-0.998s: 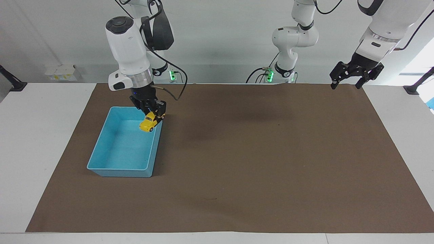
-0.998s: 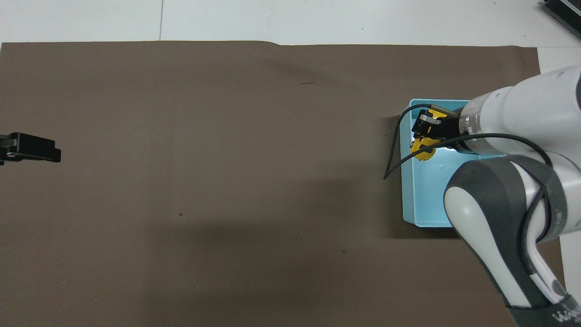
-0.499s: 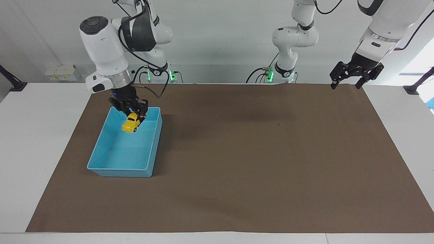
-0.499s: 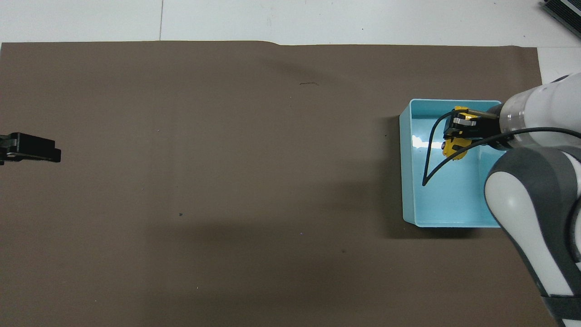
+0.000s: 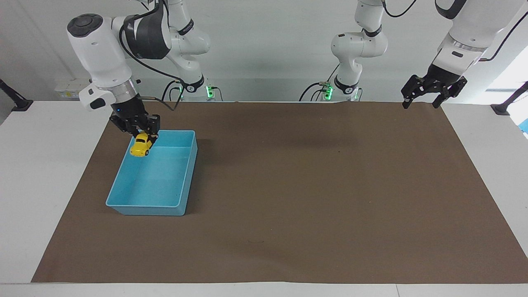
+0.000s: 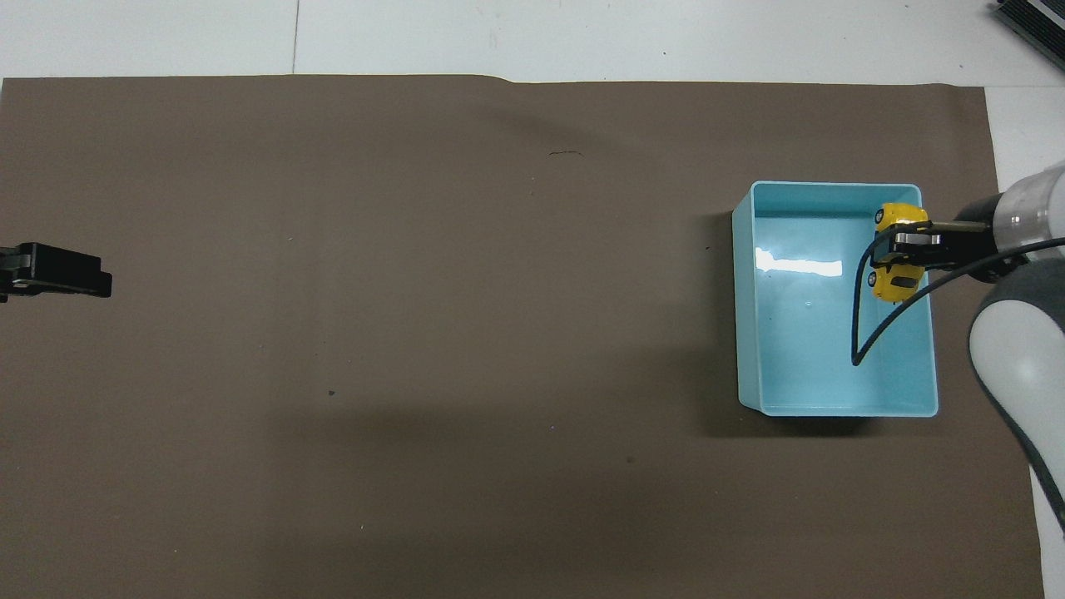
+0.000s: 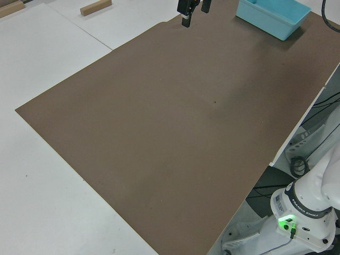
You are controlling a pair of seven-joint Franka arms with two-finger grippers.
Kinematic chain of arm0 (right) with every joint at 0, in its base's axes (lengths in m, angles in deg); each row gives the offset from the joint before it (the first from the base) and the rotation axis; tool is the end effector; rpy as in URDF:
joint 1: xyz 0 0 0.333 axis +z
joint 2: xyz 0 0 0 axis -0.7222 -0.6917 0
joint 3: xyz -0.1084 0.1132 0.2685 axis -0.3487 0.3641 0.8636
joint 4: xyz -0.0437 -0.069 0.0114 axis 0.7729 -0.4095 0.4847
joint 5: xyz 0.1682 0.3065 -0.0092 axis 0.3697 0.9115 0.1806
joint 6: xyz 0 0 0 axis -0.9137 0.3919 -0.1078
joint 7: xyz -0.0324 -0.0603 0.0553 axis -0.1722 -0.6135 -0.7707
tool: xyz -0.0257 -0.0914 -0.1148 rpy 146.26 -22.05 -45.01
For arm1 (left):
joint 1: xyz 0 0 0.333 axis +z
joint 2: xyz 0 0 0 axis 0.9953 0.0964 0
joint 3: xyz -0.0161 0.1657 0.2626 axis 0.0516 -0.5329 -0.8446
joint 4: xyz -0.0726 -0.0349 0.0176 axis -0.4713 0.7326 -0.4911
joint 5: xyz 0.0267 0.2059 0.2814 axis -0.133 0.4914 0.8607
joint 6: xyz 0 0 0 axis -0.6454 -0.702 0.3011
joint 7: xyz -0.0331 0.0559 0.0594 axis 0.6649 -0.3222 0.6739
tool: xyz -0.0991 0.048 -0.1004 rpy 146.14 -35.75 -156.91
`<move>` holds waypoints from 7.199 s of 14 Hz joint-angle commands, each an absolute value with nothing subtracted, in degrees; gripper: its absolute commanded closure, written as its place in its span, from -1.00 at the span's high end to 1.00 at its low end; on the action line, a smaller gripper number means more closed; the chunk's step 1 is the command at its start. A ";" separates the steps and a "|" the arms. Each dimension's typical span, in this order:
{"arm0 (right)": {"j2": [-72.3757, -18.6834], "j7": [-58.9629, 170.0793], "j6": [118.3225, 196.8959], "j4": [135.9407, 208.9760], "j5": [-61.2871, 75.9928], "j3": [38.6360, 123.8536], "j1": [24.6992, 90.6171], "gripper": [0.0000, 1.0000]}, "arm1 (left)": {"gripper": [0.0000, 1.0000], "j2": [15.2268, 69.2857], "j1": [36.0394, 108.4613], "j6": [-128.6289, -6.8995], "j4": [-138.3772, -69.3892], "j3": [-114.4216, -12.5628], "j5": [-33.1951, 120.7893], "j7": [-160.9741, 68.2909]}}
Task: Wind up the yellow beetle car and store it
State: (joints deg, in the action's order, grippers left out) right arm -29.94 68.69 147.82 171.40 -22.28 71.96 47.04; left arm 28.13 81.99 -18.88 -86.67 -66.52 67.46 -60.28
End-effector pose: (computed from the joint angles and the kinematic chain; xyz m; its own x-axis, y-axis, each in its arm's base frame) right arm 0.5317 -0.0100 0.5137 0.9891 -0.1150 0.0916 -0.1132 -0.9933 -0.0247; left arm 0.4873 -0.0253 0.5987 0.9995 -0.0172 0.0282 -0.0180 -0.9994 0.0280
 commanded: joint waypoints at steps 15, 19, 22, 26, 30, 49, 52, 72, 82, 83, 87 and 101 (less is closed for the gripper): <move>-33.96 59.08 151.18 174.26 -22.27 72.55 45.62 -1.00 | 1.00 27.45 82.80 -18.15 -86.79 -65.90 67.97 -59.76; -35.81 58.11 154.27 176.28 -22.27 72.55 45.35 -1.00 | 1.00 27.45 82.80 -18.15 -86.79 -65.90 67.97 -59.76; -35.81 57.85 157.59 178.65 -22.27 72.55 45.70 -1.00 | 1.00 27.45 82.80 -18.15 -86.79 -65.90 67.97 -59.76; -38.27 56.44 162.08 181.38 -22.27 72.55 45.53 -1.00 | 1.00 27.45 82.80 -18.15 -86.79 -65.90 67.97 -59.76; -38.45 55.30 164.11 184.19 -22.27 72.55 45.27 -1.00 | 1.00 27.45 82.80 -18.15 -86.79 -65.90 67.97 -59.76; -38.36 55.30 170.88 194.92 -21.48 72.64 44.30 -1.00 | 1.00 27.45 82.80 -18.15 -86.79 -65.90 67.97 -59.76; -38.54 56.09 170.88 194.57 -21.48 72.64 44.48 -0.20 | 1.00 27.45 82.80 -18.24 -86.79 -65.90 67.97 -59.76; -37.49 57.40 156.04 174.63 -22.71 72.37 44.12 1.00 | 1.00 27.45 82.80 -18.15 -86.79 -65.90 67.97 -59.76; -29.40 66.27 148.12 173.91 -22.10 72.20 42.19 1.00 | 1.00 27.45 82.80 -18.15 -86.79 -65.90 67.97 -59.76; -28.53 67.33 147.25 173.91 -22.01 72.20 42.19 1.00 | 1.00 27.45 82.80 -18.24 -86.79 -65.90 67.97 -59.76; -26.58 68.57 141.11 170.94 -21.92 71.93 42.02 1.00 | 1.00 27.36 82.80 -18.15 -86.79 -65.90 67.97 -59.76; -27.46 68.65 124.56 157.39 -21.83 72.81 39.82 1.00 | 1.00 27.45 82.80 -18.15 -86.79 -65.90 67.97 -59.76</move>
State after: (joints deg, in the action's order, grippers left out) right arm -26.42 67.71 126.51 159.80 -22.29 71.88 41.00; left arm 28.13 81.99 -18.88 -86.67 -66.52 67.46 -60.23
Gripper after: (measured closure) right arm 0.000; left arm 0.000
